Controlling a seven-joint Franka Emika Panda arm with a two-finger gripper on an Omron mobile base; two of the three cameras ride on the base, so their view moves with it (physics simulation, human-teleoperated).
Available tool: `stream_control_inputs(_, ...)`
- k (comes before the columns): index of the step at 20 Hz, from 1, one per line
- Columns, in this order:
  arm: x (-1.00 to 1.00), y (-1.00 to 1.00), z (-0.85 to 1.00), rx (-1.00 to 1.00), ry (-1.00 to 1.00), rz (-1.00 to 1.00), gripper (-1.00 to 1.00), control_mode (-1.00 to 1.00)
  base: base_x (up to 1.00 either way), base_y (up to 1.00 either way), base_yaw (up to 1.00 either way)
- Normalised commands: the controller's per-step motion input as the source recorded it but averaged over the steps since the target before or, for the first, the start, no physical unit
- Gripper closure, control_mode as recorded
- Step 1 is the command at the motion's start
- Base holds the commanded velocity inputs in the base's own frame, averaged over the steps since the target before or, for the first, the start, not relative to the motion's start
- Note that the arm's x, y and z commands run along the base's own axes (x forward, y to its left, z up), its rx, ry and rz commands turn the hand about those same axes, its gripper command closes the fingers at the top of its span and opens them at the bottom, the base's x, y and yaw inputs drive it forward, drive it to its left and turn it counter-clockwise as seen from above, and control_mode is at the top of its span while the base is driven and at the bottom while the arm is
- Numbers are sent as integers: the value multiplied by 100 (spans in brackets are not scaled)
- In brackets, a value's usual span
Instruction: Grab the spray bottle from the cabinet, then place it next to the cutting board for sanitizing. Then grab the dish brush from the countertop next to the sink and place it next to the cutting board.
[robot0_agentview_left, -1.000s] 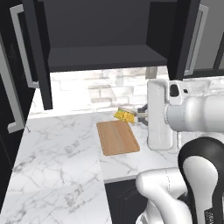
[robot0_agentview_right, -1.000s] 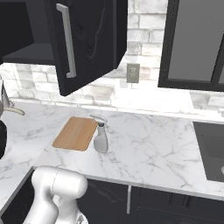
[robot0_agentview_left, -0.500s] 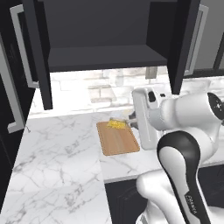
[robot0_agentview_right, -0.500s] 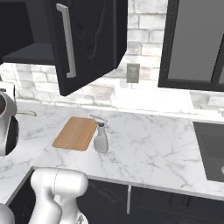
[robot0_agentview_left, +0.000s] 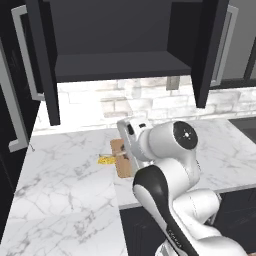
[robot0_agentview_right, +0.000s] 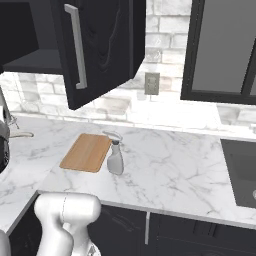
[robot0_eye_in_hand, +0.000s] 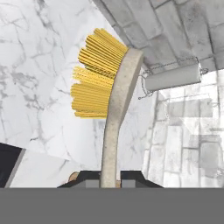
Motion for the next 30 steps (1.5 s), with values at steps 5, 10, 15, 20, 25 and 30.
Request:
stream_control_inputs(5, 41, 7, -62, -1, 5, -2, 100, -100, 0, 0, 0)
stream_control_inputs(10, 39, 0, -64, 0, 0, 0, 100, -100, 0, 0, 0)
stream_control_inputs(15, 39, 0, -43, 0, 13, 0, 100, -100, 0, 0, 0)
stream_control_inputs(20, 42, 5, -32, 0, 27, 0, 100, -100, 0, 0, 0)
stream_control_inputs(25, 23, 20, 0, -5, 19, 0, 100, -100, 0, 0, 0)
stream_control_inputs(30, 19, 30, -12, -14, 13, -6, 100, -100, 0, 0, 0)
